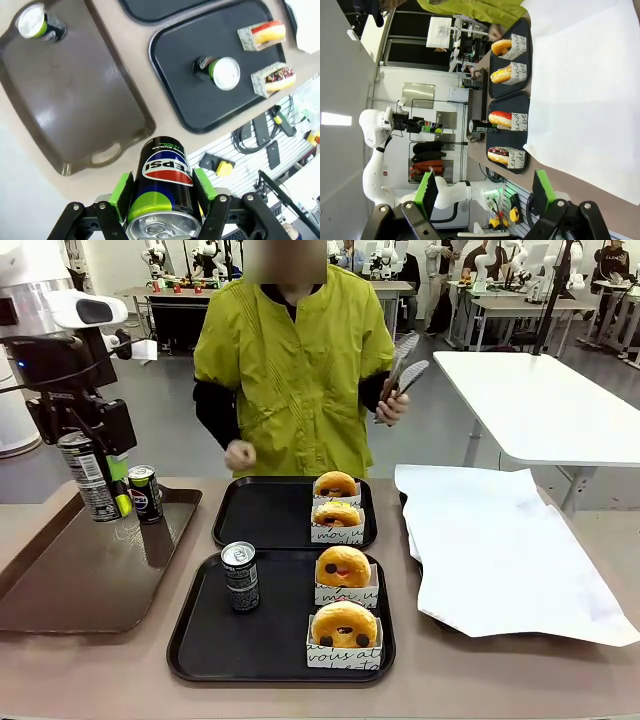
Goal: Set up donuts and drinks on trays.
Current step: Pick up one Pepsi coke from the Handle tray and place it on the Flat Tray without a Pepsi coke.
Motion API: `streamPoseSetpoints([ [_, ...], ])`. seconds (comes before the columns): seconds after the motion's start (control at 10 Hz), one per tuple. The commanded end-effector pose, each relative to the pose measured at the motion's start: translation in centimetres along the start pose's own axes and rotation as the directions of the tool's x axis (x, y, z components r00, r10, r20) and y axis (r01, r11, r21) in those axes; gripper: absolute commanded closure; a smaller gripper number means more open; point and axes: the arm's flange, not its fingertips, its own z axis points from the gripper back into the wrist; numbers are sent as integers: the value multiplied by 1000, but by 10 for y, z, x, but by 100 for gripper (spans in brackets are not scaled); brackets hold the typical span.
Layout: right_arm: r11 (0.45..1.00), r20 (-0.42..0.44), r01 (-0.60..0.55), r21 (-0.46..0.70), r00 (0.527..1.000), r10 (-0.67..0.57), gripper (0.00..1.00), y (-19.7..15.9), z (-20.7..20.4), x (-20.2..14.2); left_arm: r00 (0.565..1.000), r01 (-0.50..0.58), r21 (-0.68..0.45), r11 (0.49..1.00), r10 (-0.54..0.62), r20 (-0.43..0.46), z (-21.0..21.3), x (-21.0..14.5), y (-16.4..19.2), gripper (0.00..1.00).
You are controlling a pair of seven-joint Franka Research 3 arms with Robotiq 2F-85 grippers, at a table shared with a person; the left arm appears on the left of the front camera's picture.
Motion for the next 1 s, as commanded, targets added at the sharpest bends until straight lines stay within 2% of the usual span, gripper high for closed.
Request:
streamPoseSetpoints([
  [0.0,1000,5,-14,17,1000,14,0,0,0,1,1000,-18,-30,999,19,20,-4,61,-8,39],
  [0.1,1000,5,-14,17,1000,14,0,0,0,1,997,-25,1,1000,24,66,-9,94,-8,39],
  [0.4,1000,5,-14,17,1000,14,0,0,0,1,994,-31,56,998,25,108,-37,156,-16,39],
  [0.5,1000,5,-14,17,1000,14,0,0,0,1,993,-42,114,993,28,118,-48,175,-22,39],
  [0.9,1000,5,-14,17,1000,14,0,0,0,1,994,-63,206,977,42,103,-89,221,-38,39],
])
